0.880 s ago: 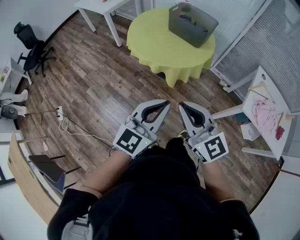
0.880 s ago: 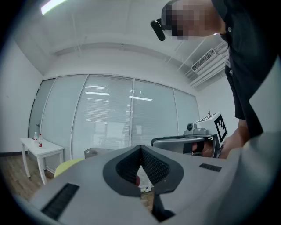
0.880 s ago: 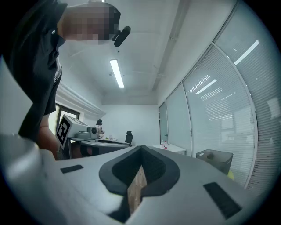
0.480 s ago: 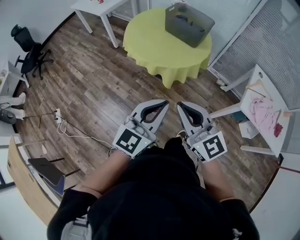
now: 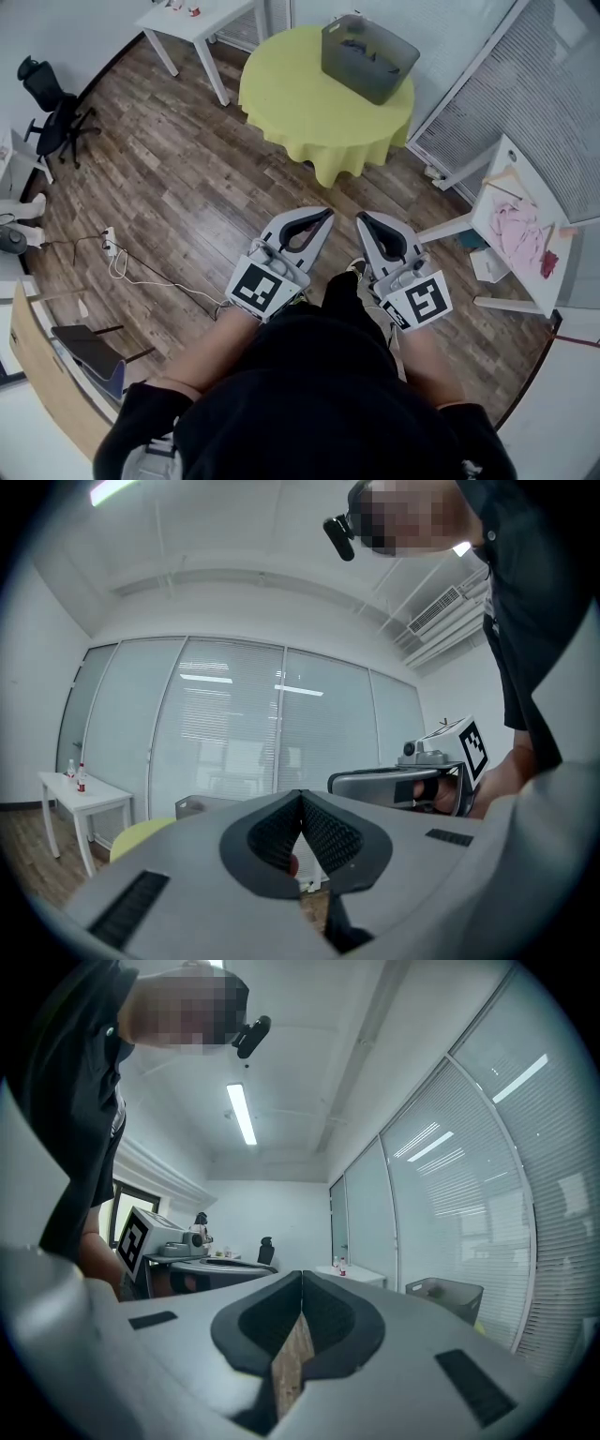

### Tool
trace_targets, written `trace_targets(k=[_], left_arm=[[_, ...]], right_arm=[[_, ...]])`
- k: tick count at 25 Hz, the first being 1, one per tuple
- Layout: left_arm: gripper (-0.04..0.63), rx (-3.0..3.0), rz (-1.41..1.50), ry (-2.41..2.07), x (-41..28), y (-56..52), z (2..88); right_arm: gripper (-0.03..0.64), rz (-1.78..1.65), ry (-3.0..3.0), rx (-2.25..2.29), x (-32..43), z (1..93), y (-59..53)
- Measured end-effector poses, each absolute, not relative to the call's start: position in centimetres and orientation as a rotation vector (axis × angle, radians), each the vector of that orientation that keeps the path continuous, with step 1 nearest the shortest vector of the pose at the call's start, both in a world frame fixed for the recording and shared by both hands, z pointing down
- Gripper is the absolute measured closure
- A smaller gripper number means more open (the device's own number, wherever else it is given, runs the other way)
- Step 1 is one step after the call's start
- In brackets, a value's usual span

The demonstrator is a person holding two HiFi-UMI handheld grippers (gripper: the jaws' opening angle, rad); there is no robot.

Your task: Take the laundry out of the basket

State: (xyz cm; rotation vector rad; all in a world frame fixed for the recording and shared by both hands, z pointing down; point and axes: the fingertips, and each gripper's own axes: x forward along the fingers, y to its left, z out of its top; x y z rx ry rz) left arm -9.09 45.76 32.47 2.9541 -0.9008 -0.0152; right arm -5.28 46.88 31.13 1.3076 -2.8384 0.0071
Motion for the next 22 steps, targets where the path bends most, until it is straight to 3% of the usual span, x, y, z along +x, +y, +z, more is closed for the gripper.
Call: trace_targets(k=[22], left_arm=[[0.594,2.935,0.041,-0.980,2.3,34.7,31.3]], right_arm=[[0.594,-0.039,-2.871,1.237,6.0,29.9,35.7]])
